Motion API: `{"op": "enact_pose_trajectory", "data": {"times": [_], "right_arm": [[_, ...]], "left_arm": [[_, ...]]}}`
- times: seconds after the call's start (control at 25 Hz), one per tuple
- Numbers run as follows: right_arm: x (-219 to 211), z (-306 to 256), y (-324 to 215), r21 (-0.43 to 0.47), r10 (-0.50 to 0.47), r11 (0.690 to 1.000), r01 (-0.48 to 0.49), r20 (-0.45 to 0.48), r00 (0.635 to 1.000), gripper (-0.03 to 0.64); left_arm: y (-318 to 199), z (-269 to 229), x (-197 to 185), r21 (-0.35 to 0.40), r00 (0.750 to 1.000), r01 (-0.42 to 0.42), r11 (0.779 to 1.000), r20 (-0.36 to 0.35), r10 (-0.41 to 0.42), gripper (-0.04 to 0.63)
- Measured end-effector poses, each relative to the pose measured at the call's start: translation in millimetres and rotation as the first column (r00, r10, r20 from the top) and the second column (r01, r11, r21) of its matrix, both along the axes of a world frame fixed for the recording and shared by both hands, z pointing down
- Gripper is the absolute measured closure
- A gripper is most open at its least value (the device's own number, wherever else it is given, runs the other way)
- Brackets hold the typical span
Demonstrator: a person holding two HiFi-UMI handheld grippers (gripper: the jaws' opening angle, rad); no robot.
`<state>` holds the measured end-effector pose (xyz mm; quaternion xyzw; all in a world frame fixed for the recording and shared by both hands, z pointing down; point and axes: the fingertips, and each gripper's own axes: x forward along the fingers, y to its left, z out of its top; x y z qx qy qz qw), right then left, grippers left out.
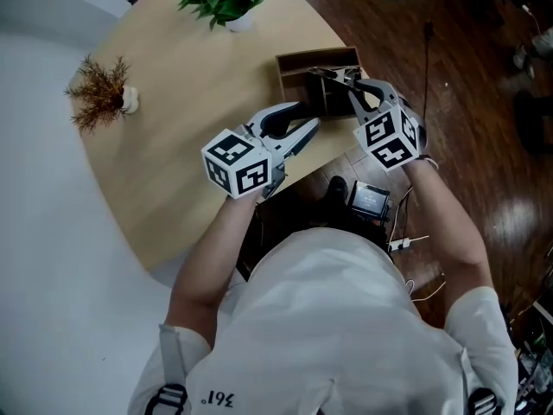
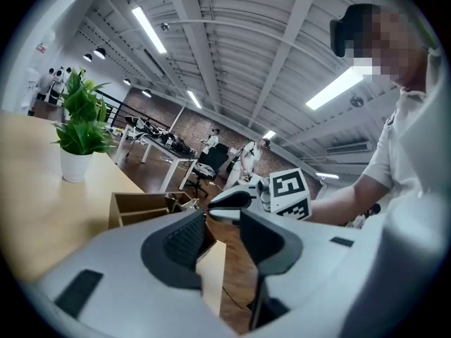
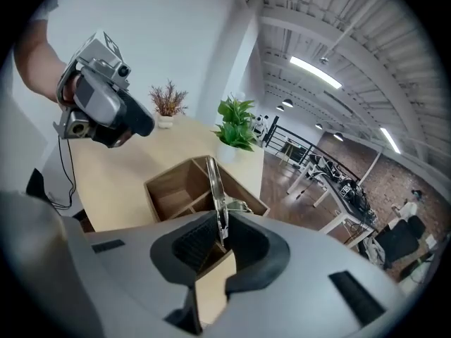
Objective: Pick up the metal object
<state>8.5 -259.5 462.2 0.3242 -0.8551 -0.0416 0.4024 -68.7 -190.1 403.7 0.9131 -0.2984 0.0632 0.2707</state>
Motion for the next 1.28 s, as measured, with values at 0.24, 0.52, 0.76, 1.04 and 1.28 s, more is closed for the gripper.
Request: {"op": "enact_pose_trajectory", "data": {"times": [0.24, 0.52, 0.76, 1.04, 1.28], "right_arm": [[-4, 18, -7, -0.007, -0.042, 0.999, 0.042, -0.075, 0.996, 0.574], [-16, 31, -12, -0.011, -0.092, 0.996, 0.092, -0.137, 0.986, 0.574], [-20, 40, -15, -0.029, -0.092, 0.996, 0.089, -0.141, 0.986, 0.584], [-19, 41, -17, -0.032, -0.090, 0.996, 0.086, -0.171, 0.981, 0.603], [-18, 42, -17, -0.031, -0.082, 0.997, 0.077, -0.184, 0.980, 0.604]], "left_arm": [[-6, 19, 2, -0.041, 1.000, -0.004, 0.999, 0.020, 0.005, 0.456], [-9, 31, 3, -0.072, 1.000, -0.001, 0.997, 0.024, 0.003, 0.456], [-12, 34, 6, -0.079, 1.000, 0.001, 0.997, 0.020, 0.000, 0.456], [-11, 37, 6, -0.088, 1.000, 0.003, 0.996, 0.014, -0.002, 0.456], [-8, 41, 5, -0.101, 1.000, 0.010, 0.995, 0.019, -0.008, 0.456]]}}
